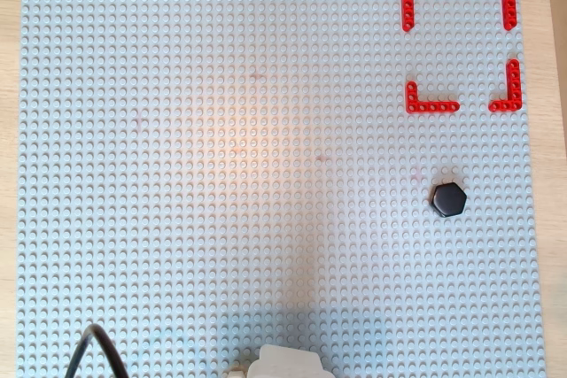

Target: Grab the Lego and store it in red box

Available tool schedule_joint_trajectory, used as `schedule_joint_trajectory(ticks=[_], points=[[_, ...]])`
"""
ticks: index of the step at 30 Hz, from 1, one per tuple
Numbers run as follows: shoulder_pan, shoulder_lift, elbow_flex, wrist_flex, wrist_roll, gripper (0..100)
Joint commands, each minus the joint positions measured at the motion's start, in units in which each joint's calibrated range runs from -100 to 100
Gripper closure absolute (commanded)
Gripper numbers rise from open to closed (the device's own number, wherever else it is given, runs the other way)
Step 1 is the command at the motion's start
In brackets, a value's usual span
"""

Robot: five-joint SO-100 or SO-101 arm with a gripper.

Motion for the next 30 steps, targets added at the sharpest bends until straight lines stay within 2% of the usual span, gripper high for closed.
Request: schedule_joint_trajectory(ticks=[1,27,30], points=[[0.00,-0.51,-1.21,0.14,0.17,99],[-0.37,0.26,-1.21,-0.21,-0.09,99],[-0.37,0.68,0.79,-3.36,0.33,99]])
